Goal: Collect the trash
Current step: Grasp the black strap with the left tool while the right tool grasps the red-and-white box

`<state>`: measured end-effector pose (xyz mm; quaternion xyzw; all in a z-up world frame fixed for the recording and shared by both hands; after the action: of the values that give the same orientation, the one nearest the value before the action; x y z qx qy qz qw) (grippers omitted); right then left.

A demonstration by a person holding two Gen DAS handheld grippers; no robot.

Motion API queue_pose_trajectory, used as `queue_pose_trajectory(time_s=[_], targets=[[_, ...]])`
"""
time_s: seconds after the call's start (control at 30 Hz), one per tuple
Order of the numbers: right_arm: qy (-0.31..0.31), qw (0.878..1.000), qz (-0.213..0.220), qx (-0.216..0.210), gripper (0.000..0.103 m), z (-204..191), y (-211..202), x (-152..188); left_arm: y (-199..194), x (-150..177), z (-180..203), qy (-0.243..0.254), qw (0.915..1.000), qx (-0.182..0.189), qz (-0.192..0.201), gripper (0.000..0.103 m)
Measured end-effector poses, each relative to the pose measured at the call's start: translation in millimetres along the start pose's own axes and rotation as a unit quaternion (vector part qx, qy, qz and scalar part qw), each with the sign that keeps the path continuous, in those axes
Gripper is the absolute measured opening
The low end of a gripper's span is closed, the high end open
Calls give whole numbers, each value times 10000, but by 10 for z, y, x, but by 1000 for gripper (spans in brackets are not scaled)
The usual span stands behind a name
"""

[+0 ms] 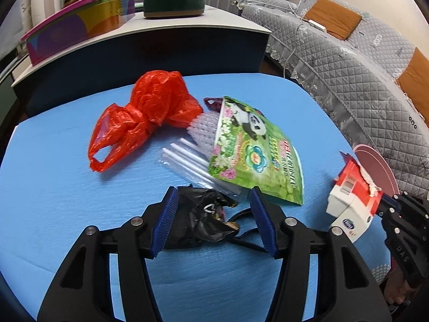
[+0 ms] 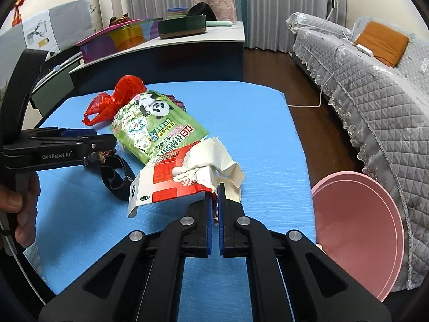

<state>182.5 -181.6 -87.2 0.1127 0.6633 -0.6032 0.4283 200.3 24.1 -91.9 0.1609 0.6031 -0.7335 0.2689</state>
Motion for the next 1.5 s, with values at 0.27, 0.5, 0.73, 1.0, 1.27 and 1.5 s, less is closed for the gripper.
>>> queue_pose_trajectory(time_s=[0.27, 0.5, 0.73, 1.0, 1.27, 1.5], targets=[[-3, 10000, 29, 24, 4, 13, -80, 8, 93, 62, -154, -222, 9995, -59, -230, 61], [48, 9999, 83, 83, 4, 47, -166, 33, 54, 53, -221, -410, 9989, -147, -173, 49], [49, 9998, 134, 133, 4, 47, -251, 62, 68, 87, -233, -353, 9989, -227, -224, 49], [181, 9995, 190, 165, 4, 102, -305, 52, -65, 19, -243, -339, 9990, -279, 60, 21], [137, 9995, 233, 172, 4, 51, -362, 51, -209, -21, -374, -588, 9974, -337, 235, 17], [131, 9995, 221, 163, 4, 45, -366, 57, -15, 63, -384, -622, 9970, -452, -127, 34]])
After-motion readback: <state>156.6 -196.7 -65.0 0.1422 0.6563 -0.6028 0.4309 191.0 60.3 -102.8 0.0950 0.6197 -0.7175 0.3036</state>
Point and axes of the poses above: each gripper's, at about its wrist camera, not at the fingertips, and y roughly the way its jaws point, z to its right, x to its underside, the point moved 3 cm from there along y, roughly the way its jaws point, and after that the axes turned 12 degrees about -y, right-handed, at the moved point
